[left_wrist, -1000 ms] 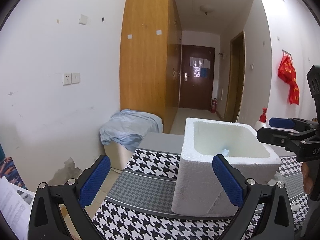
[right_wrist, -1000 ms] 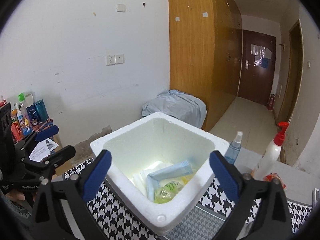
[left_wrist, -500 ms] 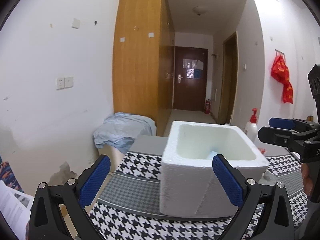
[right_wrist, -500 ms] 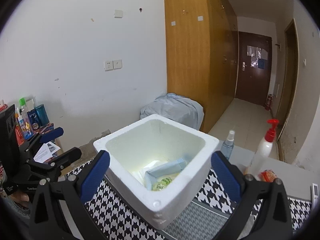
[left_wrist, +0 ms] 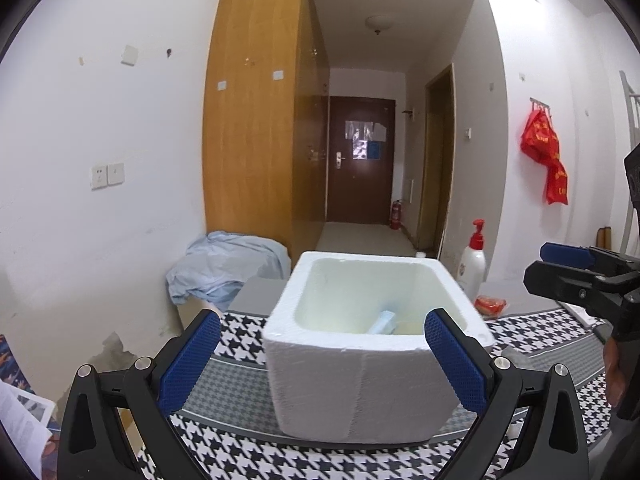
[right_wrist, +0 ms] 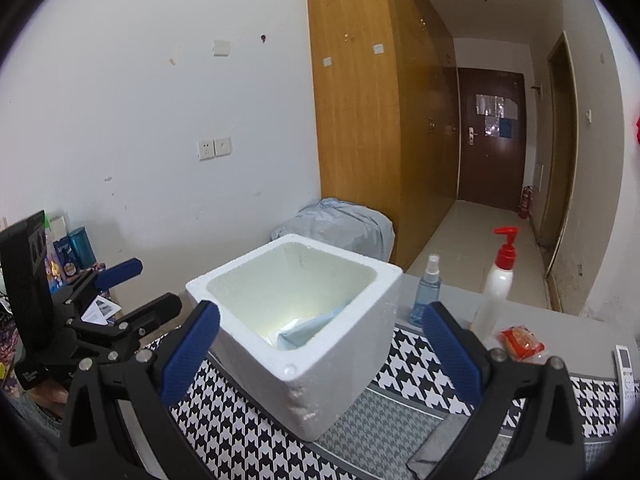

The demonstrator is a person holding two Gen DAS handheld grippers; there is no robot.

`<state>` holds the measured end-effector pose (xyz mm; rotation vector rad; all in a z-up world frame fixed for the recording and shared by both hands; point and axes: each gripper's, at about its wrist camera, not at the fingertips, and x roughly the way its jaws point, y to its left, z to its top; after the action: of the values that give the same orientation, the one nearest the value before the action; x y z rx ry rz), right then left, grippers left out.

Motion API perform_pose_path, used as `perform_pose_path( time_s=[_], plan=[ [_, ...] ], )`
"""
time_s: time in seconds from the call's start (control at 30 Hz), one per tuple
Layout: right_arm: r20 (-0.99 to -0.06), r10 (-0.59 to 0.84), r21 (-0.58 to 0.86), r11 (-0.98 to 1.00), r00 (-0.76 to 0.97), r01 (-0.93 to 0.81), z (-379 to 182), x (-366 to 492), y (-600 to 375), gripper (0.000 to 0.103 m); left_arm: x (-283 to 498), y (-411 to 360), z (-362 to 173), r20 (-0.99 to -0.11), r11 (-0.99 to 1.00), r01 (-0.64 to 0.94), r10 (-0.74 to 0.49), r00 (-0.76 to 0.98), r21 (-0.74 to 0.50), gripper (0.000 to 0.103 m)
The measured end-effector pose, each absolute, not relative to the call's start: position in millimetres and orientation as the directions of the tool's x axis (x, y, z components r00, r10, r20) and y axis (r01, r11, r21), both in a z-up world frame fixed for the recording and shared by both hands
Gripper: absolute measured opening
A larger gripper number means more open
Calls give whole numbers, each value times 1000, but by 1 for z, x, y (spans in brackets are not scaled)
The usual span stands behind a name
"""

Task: Organize soft objects

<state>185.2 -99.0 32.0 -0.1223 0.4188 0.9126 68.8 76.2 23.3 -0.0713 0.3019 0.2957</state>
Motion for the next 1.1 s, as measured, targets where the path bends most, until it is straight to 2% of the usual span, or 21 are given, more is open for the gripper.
perform_pose_path(
  time_s=[1.1],
  plan=[
    [-347, 650, 12, 724, 676, -689, 26, 150, -170, 102, 75, 18, 23, -290, 984, -174, 158, 944, -28, 102]
  ],
)
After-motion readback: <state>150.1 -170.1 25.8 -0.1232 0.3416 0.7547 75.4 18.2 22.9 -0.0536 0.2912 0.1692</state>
